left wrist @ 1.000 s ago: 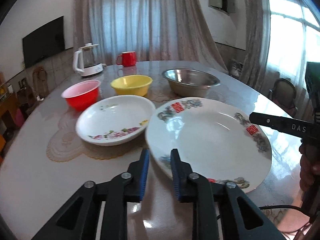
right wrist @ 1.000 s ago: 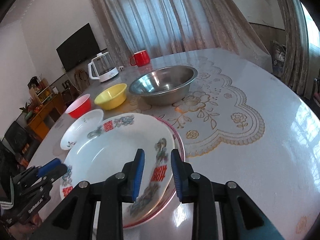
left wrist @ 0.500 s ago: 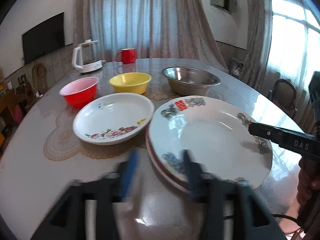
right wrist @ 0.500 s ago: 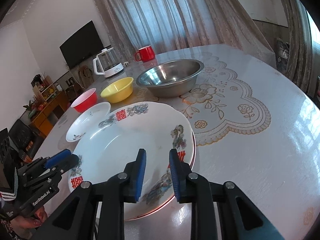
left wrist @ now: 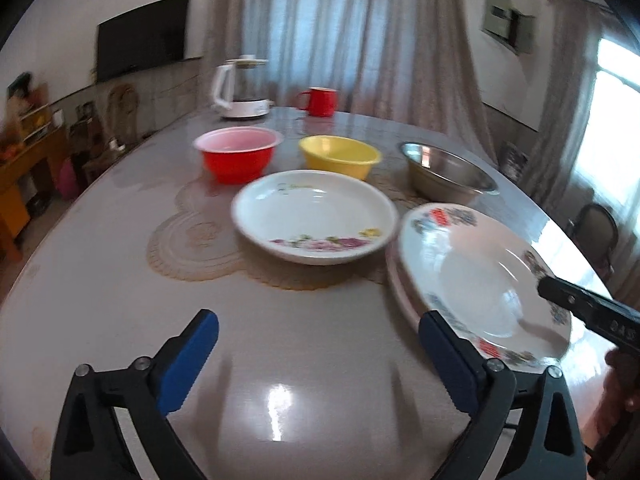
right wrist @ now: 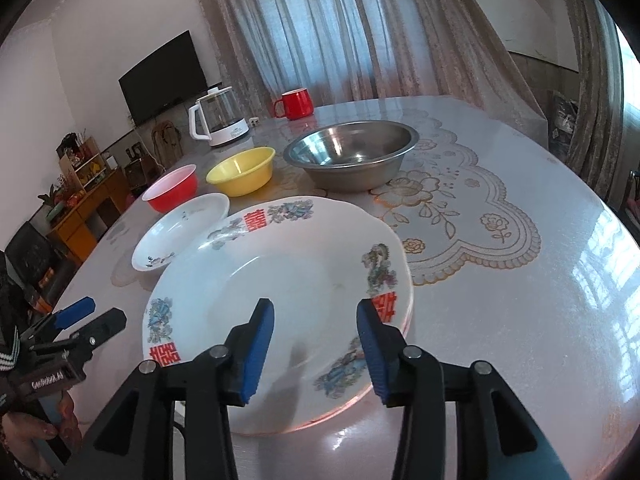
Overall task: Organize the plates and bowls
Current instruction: 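Reach both grippers to the rim of the pink-rose white plate and close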
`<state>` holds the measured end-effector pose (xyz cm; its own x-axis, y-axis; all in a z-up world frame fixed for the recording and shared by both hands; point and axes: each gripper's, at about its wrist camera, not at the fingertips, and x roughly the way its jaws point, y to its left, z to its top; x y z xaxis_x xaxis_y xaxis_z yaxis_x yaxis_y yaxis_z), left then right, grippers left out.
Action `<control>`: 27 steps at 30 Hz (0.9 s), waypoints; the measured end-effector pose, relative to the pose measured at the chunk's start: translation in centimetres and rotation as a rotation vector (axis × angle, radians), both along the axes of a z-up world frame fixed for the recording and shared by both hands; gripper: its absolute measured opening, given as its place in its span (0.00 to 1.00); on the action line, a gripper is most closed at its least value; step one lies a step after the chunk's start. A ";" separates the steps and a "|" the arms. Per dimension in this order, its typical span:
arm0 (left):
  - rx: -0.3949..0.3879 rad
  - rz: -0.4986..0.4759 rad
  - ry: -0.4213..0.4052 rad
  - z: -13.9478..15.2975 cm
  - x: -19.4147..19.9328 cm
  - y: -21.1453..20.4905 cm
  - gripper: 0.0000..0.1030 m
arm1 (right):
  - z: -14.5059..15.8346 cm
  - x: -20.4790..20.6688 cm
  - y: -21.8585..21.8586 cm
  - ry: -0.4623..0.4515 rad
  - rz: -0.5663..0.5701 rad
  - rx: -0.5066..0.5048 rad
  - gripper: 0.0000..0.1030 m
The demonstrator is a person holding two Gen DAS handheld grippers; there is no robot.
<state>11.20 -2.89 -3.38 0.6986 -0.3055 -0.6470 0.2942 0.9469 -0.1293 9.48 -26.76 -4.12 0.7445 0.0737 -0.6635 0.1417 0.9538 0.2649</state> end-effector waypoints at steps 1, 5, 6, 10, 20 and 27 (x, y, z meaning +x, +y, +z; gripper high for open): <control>-0.007 0.013 0.005 0.0 0.2 0.5 0.99 | 0.0 0.1 0.2 0.004 0.003 0.000 0.42; -0.058 0.073 0.023 0.4 2.1 2.5 0.99 | 0.5 0.9 1.1 0.016 0.030 -0.010 0.43; -0.071 0.081 0.023 0.6 2.5 2.8 0.99 | 0.8 1.1 1.5 0.016 0.040 -0.023 0.43; -0.133 0.130 0.043 0.6 4.9 4.5 1.00 | 1.5 2.1 2.9 0.024 0.092 -0.059 0.44; -0.316 0.162 0.192 -1.2 10.0 5.9 0.95 | 3.1 8.3 4.5 0.071 0.154 -0.063 0.44; -0.322 0.106 0.166 -1.0 11.0 5.1 0.86 | 3.4 14.0 5.6 0.127 0.177 -0.002 0.44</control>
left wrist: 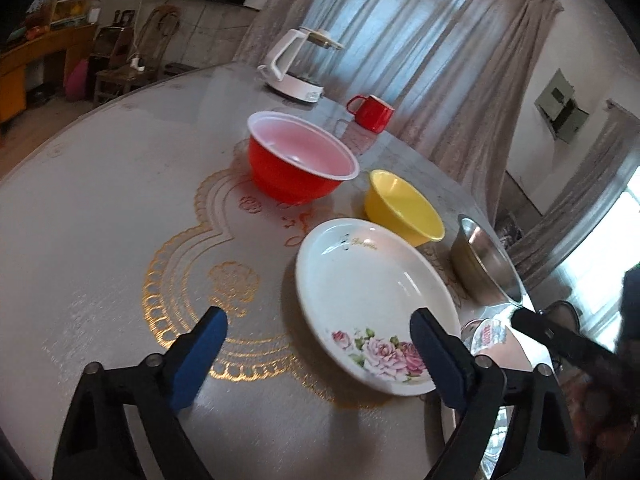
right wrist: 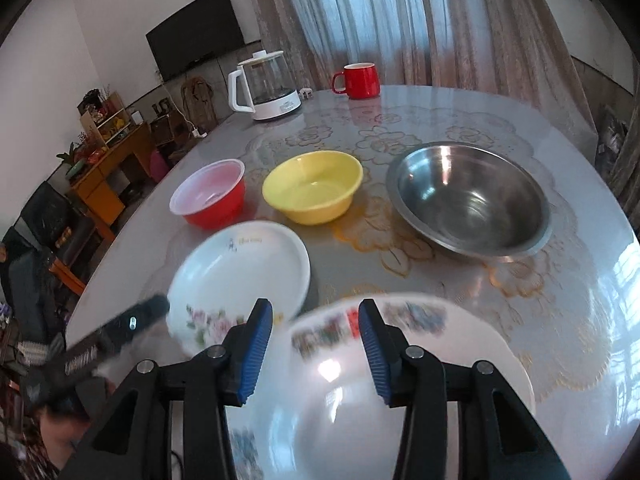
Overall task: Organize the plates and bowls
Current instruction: 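Reach both grippers to the rim of the pink-rose white plate and close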
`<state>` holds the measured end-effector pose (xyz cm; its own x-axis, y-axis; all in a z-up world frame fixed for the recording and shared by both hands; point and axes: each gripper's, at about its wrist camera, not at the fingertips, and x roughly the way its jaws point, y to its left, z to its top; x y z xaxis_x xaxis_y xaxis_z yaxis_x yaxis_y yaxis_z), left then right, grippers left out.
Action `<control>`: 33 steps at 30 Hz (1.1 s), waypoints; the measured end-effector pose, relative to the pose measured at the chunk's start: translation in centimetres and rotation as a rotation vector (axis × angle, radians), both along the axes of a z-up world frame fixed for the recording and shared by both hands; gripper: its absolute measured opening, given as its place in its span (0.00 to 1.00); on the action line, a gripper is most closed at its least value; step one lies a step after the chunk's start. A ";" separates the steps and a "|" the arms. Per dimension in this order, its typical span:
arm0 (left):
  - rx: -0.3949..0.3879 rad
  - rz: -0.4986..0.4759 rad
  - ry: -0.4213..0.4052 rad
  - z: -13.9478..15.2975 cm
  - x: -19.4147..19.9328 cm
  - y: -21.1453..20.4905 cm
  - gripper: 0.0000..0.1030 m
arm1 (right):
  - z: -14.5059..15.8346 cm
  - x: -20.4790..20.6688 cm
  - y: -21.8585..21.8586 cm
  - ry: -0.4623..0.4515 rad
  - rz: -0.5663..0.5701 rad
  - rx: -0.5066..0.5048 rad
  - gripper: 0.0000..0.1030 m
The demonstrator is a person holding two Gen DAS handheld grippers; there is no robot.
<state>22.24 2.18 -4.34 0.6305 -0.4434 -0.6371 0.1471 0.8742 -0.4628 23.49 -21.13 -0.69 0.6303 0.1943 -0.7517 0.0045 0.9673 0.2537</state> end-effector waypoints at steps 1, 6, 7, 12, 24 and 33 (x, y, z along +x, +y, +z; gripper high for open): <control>0.001 -0.006 0.002 0.0 0.3 -0.1 0.84 | -0.1 0.7 0.2 0.008 0.002 -0.007 0.44; 0.010 -0.039 0.023 -0.6 1.3 -0.8 0.69 | -0.9 4.5 1.0 0.077 0.023 -0.004 0.44; 0.004 -0.047 0.030 -0.8 1.5 -0.9 0.65 | -1.2 5.1 1.1 0.092 0.028 0.001 0.44; 0.011 -0.087 0.050 -1.4 1.8 -1.6 0.39 | -2.8 7.4 1.6 0.167 0.046 -0.011 0.44; 0.033 -0.118 0.035 -1.5 2.1 -1.5 0.38 | -5.4 9.0 3.0 0.242 0.071 0.001 0.27; 0.062 -0.097 0.044 -1.4 0.9 2.1 0.38 | -5.4 7.8 6.9 0.246 0.139 -0.005 0.26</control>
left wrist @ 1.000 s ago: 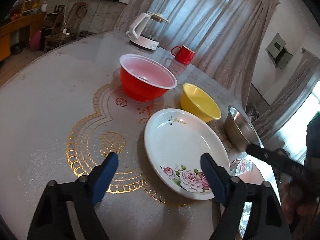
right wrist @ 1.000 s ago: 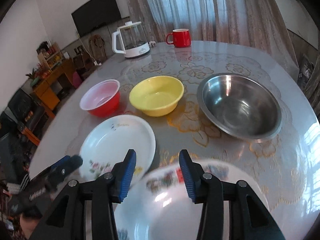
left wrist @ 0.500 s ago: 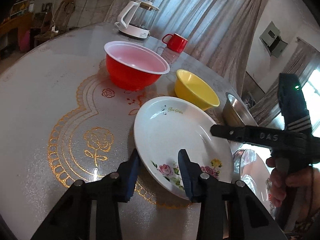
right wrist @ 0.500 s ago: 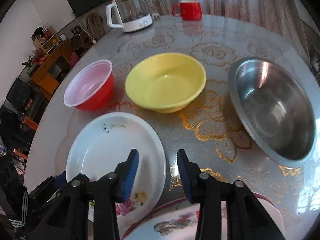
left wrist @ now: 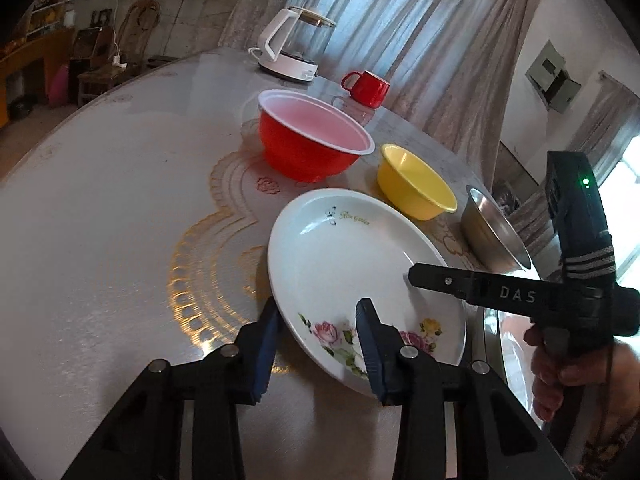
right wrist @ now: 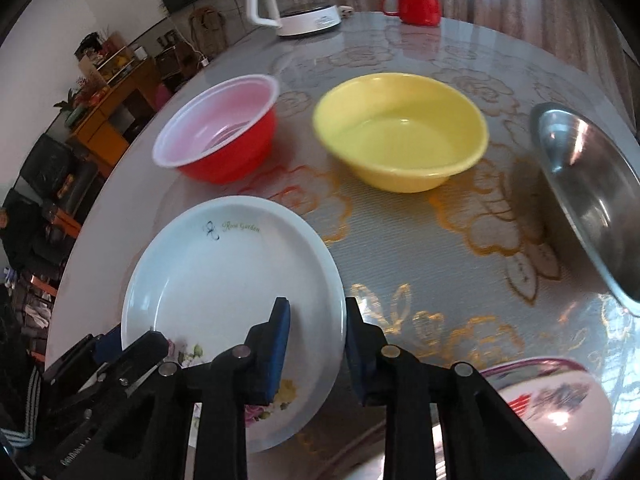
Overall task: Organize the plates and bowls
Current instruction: 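Reach both grippers to the rim of the pink-rose white plate and close, then lift the pink-rose plate with both grippers and carry it over the plate stack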
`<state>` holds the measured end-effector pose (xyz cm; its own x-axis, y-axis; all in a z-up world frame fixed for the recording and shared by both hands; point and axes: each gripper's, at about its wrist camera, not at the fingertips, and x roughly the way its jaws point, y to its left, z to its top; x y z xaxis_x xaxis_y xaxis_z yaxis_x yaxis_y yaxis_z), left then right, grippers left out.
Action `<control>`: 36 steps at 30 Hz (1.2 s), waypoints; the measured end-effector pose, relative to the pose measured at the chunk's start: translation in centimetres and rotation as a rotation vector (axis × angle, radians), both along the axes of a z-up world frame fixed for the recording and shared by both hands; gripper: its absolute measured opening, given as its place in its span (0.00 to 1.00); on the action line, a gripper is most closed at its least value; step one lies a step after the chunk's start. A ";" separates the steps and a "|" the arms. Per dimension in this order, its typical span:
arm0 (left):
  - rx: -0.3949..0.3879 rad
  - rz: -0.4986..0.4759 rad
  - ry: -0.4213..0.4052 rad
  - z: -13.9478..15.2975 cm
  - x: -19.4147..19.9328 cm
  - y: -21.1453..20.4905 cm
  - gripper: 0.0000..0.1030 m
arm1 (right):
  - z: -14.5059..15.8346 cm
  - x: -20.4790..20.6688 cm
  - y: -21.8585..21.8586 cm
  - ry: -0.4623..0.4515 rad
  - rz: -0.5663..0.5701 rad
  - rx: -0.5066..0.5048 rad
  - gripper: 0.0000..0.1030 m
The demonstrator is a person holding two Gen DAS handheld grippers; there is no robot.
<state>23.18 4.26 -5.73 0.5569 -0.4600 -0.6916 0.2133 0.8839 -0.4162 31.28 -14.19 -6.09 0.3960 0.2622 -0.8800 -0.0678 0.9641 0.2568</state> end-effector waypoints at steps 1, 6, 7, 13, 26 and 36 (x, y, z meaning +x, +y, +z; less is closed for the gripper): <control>0.021 -0.008 -0.002 0.1 -0.1 0.1 0.38 | 0.0 -0.1 0.3 -0.001 0.005 -0.001 0.26; 0.104 -0.028 -0.036 0.1 0.1 -0.6 0.37 | -0.1 -0.8 1.3 -0.030 0.003 -0.030 0.25; 0.118 -0.027 -0.040 0.1 0.2 -0.7 0.37 | 0.0 -0.9 1.1 -0.032 -0.004 -0.026 0.23; 0.087 0.020 -0.029 -0.1 0.5 1.0 0.28 | 0.6 -2.2 0.9 -0.063 -0.021 0.031 0.13; 0.034 -0.022 -0.032 -0.1 -1.7 2.5 0.28 | 2.5 -6.9 0.2 -0.141 -0.007 0.184 0.11; 0.041 -0.048 -0.123 1.6 -4.1 1.1 0.28 | 4.4 -8.5 -0.5 -0.233 -0.012 0.153 0.11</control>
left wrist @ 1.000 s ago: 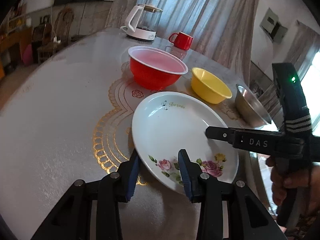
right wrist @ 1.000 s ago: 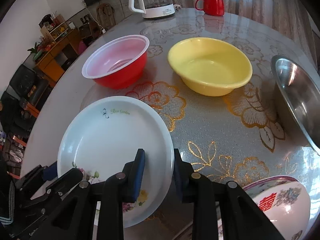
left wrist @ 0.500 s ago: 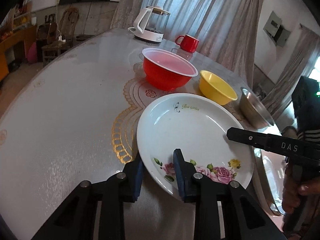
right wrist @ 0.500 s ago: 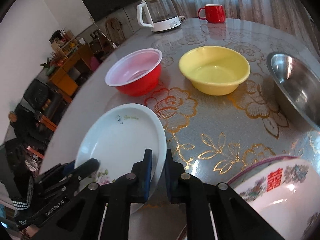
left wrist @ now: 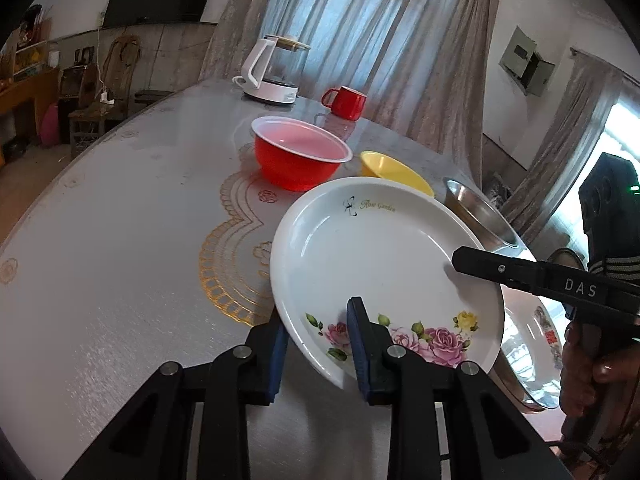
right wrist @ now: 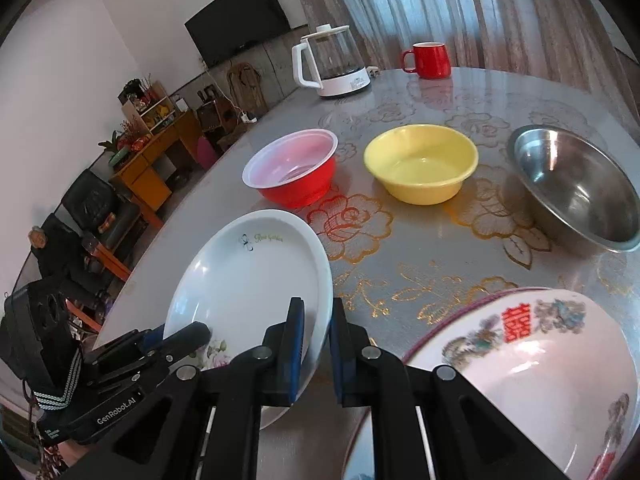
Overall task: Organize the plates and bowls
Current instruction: 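Lift the pink-rose plate with both grippers and carry it over the plate stack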
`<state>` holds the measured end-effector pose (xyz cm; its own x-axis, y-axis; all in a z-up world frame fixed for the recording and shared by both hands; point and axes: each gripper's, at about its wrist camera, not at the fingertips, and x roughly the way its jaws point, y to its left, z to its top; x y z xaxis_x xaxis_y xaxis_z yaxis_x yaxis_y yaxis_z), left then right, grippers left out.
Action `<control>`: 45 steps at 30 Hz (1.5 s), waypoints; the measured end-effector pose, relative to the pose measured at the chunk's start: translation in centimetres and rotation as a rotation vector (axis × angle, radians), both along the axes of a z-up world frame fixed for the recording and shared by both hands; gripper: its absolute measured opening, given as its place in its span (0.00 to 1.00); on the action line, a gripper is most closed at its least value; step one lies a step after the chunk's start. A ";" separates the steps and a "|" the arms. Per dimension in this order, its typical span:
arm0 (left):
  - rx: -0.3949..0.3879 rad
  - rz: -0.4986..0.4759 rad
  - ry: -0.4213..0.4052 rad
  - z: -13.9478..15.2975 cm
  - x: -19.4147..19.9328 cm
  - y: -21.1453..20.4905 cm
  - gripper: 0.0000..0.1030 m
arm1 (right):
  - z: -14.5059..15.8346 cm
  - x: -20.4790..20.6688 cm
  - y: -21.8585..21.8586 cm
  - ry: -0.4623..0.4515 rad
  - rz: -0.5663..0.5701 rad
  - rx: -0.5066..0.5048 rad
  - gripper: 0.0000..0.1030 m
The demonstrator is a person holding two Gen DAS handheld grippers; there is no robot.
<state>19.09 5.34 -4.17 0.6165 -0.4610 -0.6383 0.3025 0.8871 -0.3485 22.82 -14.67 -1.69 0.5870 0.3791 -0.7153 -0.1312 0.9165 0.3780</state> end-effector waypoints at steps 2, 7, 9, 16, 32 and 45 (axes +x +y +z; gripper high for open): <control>0.001 -0.004 -0.005 0.2 -0.4 -0.3 0.28 | 0.1 -0.3 -0.4 -0.002 -0.008 0.004 0.11; -0.012 -0.004 -0.024 0.7 -1.3 -0.7 0.28 | 0.3 -1.0 -1.1 -0.020 -0.018 0.018 0.11; -0.015 -0.005 -0.032 1.1 -1.8 -1.0 0.28 | 0.6 -1.4 -1.4 -0.030 -0.021 0.018 0.11; -0.012 -0.027 -0.063 2.6 -2.6 -2.5 0.28 | 1.2 -2.9 -3.1 -0.053 -0.047 0.056 0.11; 0.044 -0.157 -0.096 4.0 -4.3 -9.3 0.28 | 0.7 -7.7 -9.5 -0.060 -0.176 0.128 0.11; 0.054 -0.219 -0.107 4.6 -6.0 -12.8 0.28 | 0.2 -11.3 -12.9 -0.062 -0.235 0.167 0.11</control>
<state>13.13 -7.43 0.45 0.5714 -0.5582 -0.6016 0.5222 0.8128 -0.2582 11.48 -27.56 -1.49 0.7134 0.3369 -0.6144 0.0501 0.8501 0.5243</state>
